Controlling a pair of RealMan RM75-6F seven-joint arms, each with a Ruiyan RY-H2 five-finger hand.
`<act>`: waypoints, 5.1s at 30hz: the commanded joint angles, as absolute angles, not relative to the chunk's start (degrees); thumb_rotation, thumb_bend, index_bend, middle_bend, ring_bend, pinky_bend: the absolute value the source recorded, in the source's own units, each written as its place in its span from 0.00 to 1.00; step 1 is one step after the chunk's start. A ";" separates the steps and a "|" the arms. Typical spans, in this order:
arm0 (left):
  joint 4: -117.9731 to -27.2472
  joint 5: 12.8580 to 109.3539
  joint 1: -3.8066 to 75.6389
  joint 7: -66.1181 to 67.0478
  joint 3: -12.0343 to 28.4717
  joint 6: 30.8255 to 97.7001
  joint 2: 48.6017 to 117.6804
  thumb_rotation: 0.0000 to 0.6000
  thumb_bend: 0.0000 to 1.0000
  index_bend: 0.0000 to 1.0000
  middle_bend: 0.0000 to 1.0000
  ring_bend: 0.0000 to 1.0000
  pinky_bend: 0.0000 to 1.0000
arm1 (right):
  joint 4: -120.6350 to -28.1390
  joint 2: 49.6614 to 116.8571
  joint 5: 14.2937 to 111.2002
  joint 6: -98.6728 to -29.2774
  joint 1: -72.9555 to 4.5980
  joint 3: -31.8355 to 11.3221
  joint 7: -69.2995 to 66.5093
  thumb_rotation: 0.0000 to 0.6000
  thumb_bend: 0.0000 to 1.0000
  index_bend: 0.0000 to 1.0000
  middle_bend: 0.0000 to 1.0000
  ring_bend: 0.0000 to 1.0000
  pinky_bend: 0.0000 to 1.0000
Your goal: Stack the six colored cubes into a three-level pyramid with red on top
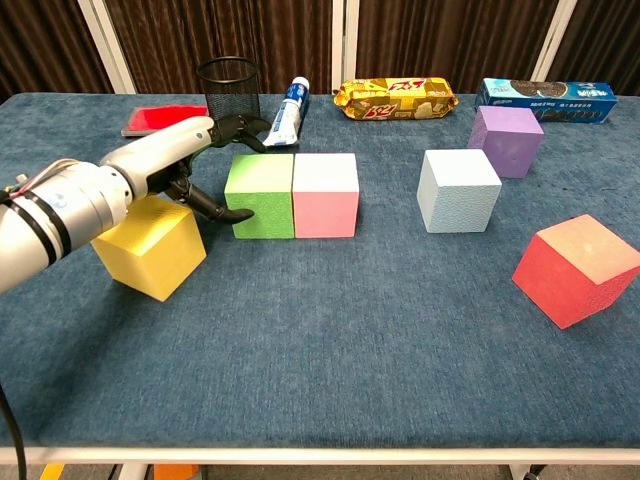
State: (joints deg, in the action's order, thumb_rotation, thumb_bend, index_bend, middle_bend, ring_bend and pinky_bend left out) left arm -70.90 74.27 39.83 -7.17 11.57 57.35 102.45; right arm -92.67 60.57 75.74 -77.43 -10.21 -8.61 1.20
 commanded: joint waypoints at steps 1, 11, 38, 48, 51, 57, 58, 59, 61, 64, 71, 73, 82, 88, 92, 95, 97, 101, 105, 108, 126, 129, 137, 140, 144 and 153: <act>-70.97 74.50 39.79 -7.39 11.58 57.60 102.43 1.00 0.23 0.08 0.12 0.01 0.05 | -92.67 60.60 75.78 -77.45 -10.22 -8.61 1.23 1.00 0.00 0.00 0.00 0.00 0.00; -79.39 75.50 38.02 -6.17 11.66 60.14 95.94 1.00 0.22 0.07 0.08 0.00 0.04 | -93.71 59.54 76.74 -76.77 -11.05 -8.62 2.55 1.00 0.00 0.00 0.00 0.00 0.00; -88.25 77.53 21.84 -6.32 6.12 72.24 69.34 1.00 0.18 0.07 0.08 0.00 0.05 | -87.19 72.45 72.08 -40.63 -42.04 -13.01 5.98 1.00 0.00 0.00 0.02 0.00 0.00; -86.75 78.31 21.05 -8.59 6.05 72.22 69.66 1.00 0.18 0.07 0.08 0.00 0.05 | -84.04 75.45 66.65 -39.28 -45.09 -10.95 11.80 1.00 0.02 0.00 0.15 0.00 0.00; -85.75 78.01 20.93 -7.88 6.21 72.31 70.37 1.00 0.18 0.07 0.08 0.00 0.05 | -82.69 77.07 67.59 -40.22 -45.11 -10.90 9.83 1.00 0.02 0.00 0.19 0.00 0.00; -85.02 77.81 20.80 -7.74 6.24 71.82 70.93 1.00 0.18 0.08 0.08 0.00 0.05 | -80.33 79.30 69.52 -39.80 -45.94 -10.00 7.40 1.00 0.02 0.00 0.18 0.00 0.00; -84.94 77.75 20.77 -7.86 6.27 71.73 71.00 1.00 0.18 0.08 0.08 0.00 0.05 | -80.16 79.52 69.75 -39.93 -45.98 -9.92 7.11 1.00 0.02 0.00 0.19 0.00 0.00; -84.83 77.67 20.74 -7.95 6.29 71.65 71.09 1.00 0.18 0.08 0.08 0.00 0.05 | -79.95 79.75 69.97 -40.10 -46.03 -9.85 6.90 1.00 0.02 0.00 0.20 0.00 0.00; -84.53 77.57 20.66 -8.18 6.28 71.44 71.30 1.00 0.18 0.08 0.08 0.00 0.05 | -79.35 80.35 70.38 -40.88 -46.08 -9.80 6.79 1.00 0.04 0.00 0.25 0.00 0.00; -84.29 77.65 20.61 -8.55 6.22 71.12 71.36 1.00 0.18 0.08 0.08 0.00 0.05 | -78.92 81.08 70.76 -43.22 -45.78 -10.09 7.11 1.00 0.07 0.00 0.39 0.00 0.00; -83.91 77.49 20.34 -9.26 6.45 70.97 71.27 1.00 0.18 0.08 0.08 0.00 0.05 | -80.61 80.26 70.69 -44.47 -46.71 -11.26 7.69 1.00 0.13 0.00 0.51 0.00 0.00; -83.88 77.50 20.15 -9.55 6.51 71.13 71.18 1.00 0.18 0.08 0.08 0.00 0.05 | -81.38 79.97 70.31 -44.15 -47.35 -11.65 8.18 1.00 0.13 0.00 0.52 0.00 0.00; -83.79 78.14 19.84 -11.15 6.60 71.21 70.75 1.00 0.18 0.08 0.08 0.00 0.05 | -81.37 81.28 68.27 -40.17 -50.69 -11.10 10.59 1.00 0.15 0.00 0.52 0.00 0.00; -83.37 78.46 19.98 -11.40 6.63 70.83 70.67 1.00 0.18 0.08 0.08 0.00 0.05 | -80.56 82.87 67.15 -40.53 -51.68 -11.40 10.99 1.00 0.16 0.00 0.52 0.00 0.00; -82.79 78.53 20.05 -12.08 6.64 70.46 70.73 1.00 0.18 0.08 0.08 0.00 0.05 | -80.41 83.74 64.75 -40.31 -52.44 -11.68 12.27 1.00 0.17 0.00 0.52 0.00 0.00; -82.33 78.64 20.00 -13.08 6.65 70.33 70.72 1.00 0.18 0.08 0.08 0.00 0.05 | -80.03 84.42 63.50 -40.44 -52.98 -11.80 13.09 1.00 0.17 0.00 0.52 0.00 0.00; -81.96 78.87 19.94 -13.64 6.60 70.39 70.78 1.00 0.18 0.08 0.08 0.00 0.05 | -79.85 84.91 62.74 -40.52 -53.26 -11.88 13.31 1.00 0.17 0.00 0.52 0.00 0.00; -81.34 79.27 19.98 -14.59 6.52 70.24 70.77 1.00 0.18 0.08 0.08 0.00 0.05 | -79.88 85.52 61.29 -40.39 -53.68 -11.99 13.38 1.00 0.17 0.00 0.52 0.00 0.00; -81.03 79.73 20.14 -15.30 6.46 70.00 70.62 1.00 0.18 0.08 0.08 0.00 0.05 | -79.97 85.86 60.27 -40.51 -53.98 -11.83 13.73 1.00 0.17 0.00 0.52 0.00 0.00; -81.03 80.01 20.16 -15.42 6.46 70.18 70.60 1.00 0.18 0.08 0.08 0.00 0.05 | -80.18 85.83 59.66 -40.55 -54.14 -11.60 14.07 1.00 0.17 0.00 0.52 0.00 0.00; -80.84 79.94 20.33 -14.91 6.21 69.46 70.89 1.00 0.18 0.08 0.08 0.00 0.05 | -79.65 86.50 58.20 -40.31 -55.48 -10.77 14.70 1.00 0.19 0.00 0.53 0.00 0.00; -80.76 79.85 20.34 -15.05 6.15 69.22 70.87 1.00 0.18 0.08 0.08 0.00 0.05 | -79.69 86.63 57.90 -40.48 -55.58 -10.84 14.60 1.00 0.19 0.00 0.53 0.00 0.00; -80.71 79.89 20.32 -15.23 6.16 69.22 70.78 1.00 0.18 0.08 0.08 0.00 0.05 | -79.92 86.65 57.65 -40.80 -55.84 -10.72 14.76 1.00 0.19 0.00 0.53 0.01 0.00; -80.67 79.98 20.35 -15.29 6.12 69.16 70.85 1.00 0.18 0.08 0.08 0.00 0.05 | -80.10 86.54 57.47 -40.95 -55.92 -10.70 14.87 1.00 0.20 0.00 0.53 0.01 0.00; -80.57 79.99 20.39 -15.31 6.01 68.95 70.94 1.00 0.18 0.08 0.08 0.00 0.05 | -80.20 86.44 57.20 -40.96 -55.94 -10.50 14.97 1.00 0.20 0.00 0.53 0.01 0.00; -80.54 80.09 20.55 -15.13 5.97 68.75 71.03 1.00 0.18 0.08 0.08 0.00 0.05 | -80.60 86.26 57.32 -41.16 -55.75 -10.24 14.41 1.00 0.20 0.00 0.53 0.01 0.00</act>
State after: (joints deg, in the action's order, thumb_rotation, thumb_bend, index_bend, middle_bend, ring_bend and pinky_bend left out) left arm -80.54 80.09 20.55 -15.13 5.98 68.77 71.03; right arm -80.59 86.26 57.31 -41.16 -55.76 -10.24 14.41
